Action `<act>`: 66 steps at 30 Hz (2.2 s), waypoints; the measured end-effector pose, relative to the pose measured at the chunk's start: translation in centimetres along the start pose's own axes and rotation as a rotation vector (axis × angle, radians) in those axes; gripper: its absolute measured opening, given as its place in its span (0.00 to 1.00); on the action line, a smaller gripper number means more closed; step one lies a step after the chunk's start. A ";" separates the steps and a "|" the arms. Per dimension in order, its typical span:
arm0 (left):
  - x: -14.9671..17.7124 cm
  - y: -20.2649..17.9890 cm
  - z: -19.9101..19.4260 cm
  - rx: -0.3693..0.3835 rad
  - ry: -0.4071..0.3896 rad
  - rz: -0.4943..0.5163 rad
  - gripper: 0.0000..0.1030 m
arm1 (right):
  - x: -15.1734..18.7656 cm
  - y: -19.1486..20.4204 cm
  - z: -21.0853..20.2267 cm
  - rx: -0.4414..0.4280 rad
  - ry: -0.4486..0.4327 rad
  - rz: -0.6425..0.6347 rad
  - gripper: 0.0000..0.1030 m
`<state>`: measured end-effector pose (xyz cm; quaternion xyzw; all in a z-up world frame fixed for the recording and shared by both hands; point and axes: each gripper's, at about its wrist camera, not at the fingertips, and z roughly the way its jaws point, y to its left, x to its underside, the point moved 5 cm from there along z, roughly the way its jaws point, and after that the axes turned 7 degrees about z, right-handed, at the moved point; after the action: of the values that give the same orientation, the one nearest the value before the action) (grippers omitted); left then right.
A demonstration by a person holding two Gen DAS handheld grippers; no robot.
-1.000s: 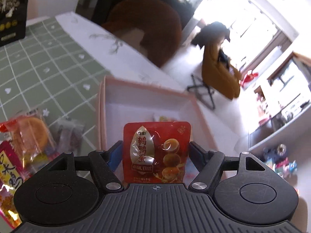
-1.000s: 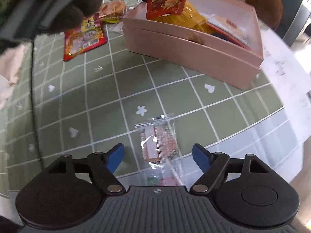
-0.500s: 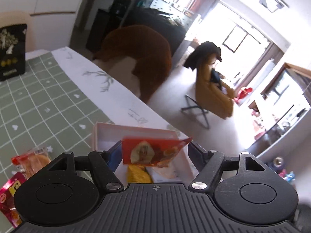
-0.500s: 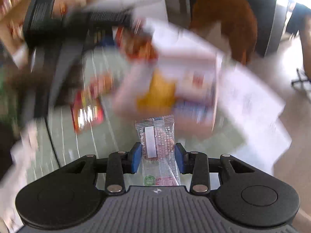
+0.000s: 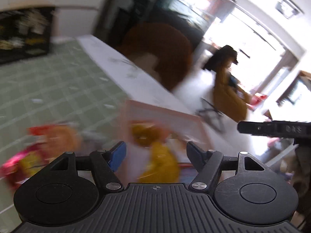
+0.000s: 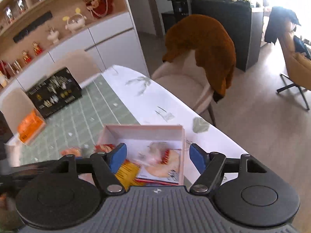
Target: Organize snacks
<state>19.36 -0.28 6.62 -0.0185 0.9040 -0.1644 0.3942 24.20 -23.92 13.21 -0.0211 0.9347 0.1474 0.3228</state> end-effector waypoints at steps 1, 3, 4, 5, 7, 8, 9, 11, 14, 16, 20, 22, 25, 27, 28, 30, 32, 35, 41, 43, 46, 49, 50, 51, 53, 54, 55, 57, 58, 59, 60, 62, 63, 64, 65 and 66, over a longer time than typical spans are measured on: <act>0.8 0.6 -0.9 -0.038 -0.008 -0.005 0.72 | 0.2 0.1 0.5 0.017 0.008 -0.021 0.70; 2.9 2.5 -2.4 -0.125 0.011 -0.030 0.72 | 0.5 1.3 1.6 0.023 0.029 -0.068 0.70; 3.8 3.5 -2.7 -0.164 0.034 -0.050 0.72 | 0.5 2.5 2.3 0.014 0.045 -0.098 0.70; 4.8 4.7 -2.9 -0.192 0.062 -0.086 0.72 | 0.4 4.0 3.2 0.002 0.061 -0.137 0.73; 6.5 6.9 -3.2 -0.203 0.097 -0.168 0.72 | 0.9 8.1 5.0 -0.023 0.092 -0.223 0.79; 7.2 7.8 -3.4 -0.209 0.108 -0.198 0.72 | 1.2 10.0 6.1 -0.040 0.110 -0.255 0.80; 7.7 8.5 -3.5 -0.215 0.116 -0.217 0.72 | 1.5 12.0 7.0 -0.061 0.132 -0.283 0.80; 8.4 9.4 -3.7 -0.206 0.121 -0.219 0.72 | 2.3 16.0 9.4 -0.117 0.193 -0.319 0.81; 8.6 10.0 -3.9 -0.179 0.116 -0.202 0.72 | 3.1 20.8 13.5 -0.164 0.298 -0.307 0.81; 8.7 10.4 -4.5 -0.171 0.105 -0.203 0.72 | 3.3 23.1 16.6 -0.160 0.338 -0.278 0.81; 8.6 11.2 -5.1 -0.145 0.088 -0.214 0.72 | 4.1 26.8 21.6 -0.118 0.385 -0.292 0.81; 9.0 11.3 -5.3 -0.131 0.086 -0.218 0.72 | 5.0 27.8 23.4 -0.068 0.406 -0.325 0.78; 9.4 11.9 -5.7 -0.121 0.076 -0.237 0.72 | 6.6 28.0 24.3 -0.018 0.433 -0.360 0.65; 9.7 12.2 -5.8 -0.117 0.075 -0.249 0.72 | 7.1 27.5 23.4 -0.043 0.446 -0.334 0.63; 9.9 12.3 -5.8 -0.112 0.078 -0.250 0.72 | 7.4 27.1 22.8 -0.056 0.458 -0.323 0.63; 10.1 12.1 -5.9 -0.101 0.084 -0.240 0.72 | 8.4 25.9 21.6 -0.068 0.481 -0.308 0.63; 10.4 11.4 -6.1 -0.080 0.093 -0.210 0.72 | 9.5 25.0 20.2 -0.076 0.506 -0.302 0.63; 11.3 10.3 -6.4 -0.046 0.113 -0.161 0.72 | 11.7 23.9 18.0 -0.102 0.562 -0.292 0.63; 12.3 10.5 -7.7 -0.060 0.117 -0.183 0.71 | 15.4 21.7 13.9 -0.128 0.580 -0.272 0.62; 12.0 11.2 -8.2 -0.079 0.093 -0.206 0.70 | 16.0 20.7 12.5 -0.127 0.563 -0.249 0.61; 11.0 12.5 -9.0 -0.129 0.033 -0.257 0.69 | 16.1 19.0 10.4 -0.135 0.518 -0.206 0.61; 8.5 12.9 -7.7 -0.137 0.012 -0.253 0.69 | 15.8 17.3 8.5 -0.131 0.461 -0.186 0.61; 7.6 12.6 -6.6 -0.127 0.024 -0.230 0.69 | 15.9 16.6 7.8 -0.134 0.453 -0.177 0.61; 6.7 12.0 -5.3 -0.110 0.047 -0.200 0.69 | 16.1 15.9 7.2 -0.140 0.450 -0.170 0.61; 4.8 10.7 -2.2 -0.072 0.090 -0.134 0.69 | 16.8 14.8 6.4 -0.136 0.442 -0.173 0.61; 3.9 10.2 -0.5 -0.065 0.110 -0.098 0.69 | 17.4 14.6 6.2 -0.124 0.429 -0.186 0.62; 3.0 9.5 1.1 -0.068 0.127 -0.059 0.68 | 17.9 14.4 5.9 -0.117 0.414 -0.207 0.62; 1.7 8.5 4.2 -0.095 0.162 0.037 0.65 | 18.6 14.0 5.7 -0.119 0.402 -0.247 0.66; 1.3 8.0 5.5 -0.114 0.179 0.076 0.61 | 18.7 13.7 5.5 -0.117 0.392 -0.257 0.67; 1.1 7.5 6.8 -0.130 0.198 0.110 0.58 | 18.6 13.3 5.4 -0.111 0.369 -0.265 0.69; 0.9 7.3 7.9 -0.136 0.212 0.129 0.57 | 18.4 13.2 5.4 -0.101 0.347 -0.266 0.71; 1.1 6.5 9.6 -0.129 0.247 0.159 0.55 | 17.6 12.4 5.8 -0.084 0.314 -0.248 0.71; 1.1 6.3 10.3 -0.120 0.259 0.174 0.54 | 17.1 12.0 6.2 -0.078 0.307 -0.233 0.71; 1.2 6.2 10.6 -0.120 0.259 0.190 0.54 | 16.6 11.6 6.6 -0.070 0.301 -0.217 0.71; 1.3 6.0 10.6 -0.129 0.248 0.216 0.52 | 16.1 11.2 7.1 -0.064 0.295 -0.203 0.71; 1.4 5.9 10.6 -0.137 0.245 0.238 0.52 | 15.7 10.9 7.6 -0.058 0.294 -0.193 0.71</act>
<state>26.65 2.07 -2.94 0.0822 0.9502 -0.0555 0.2955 14.86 -10.45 0.74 -0.1413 0.9607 0.1383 0.1947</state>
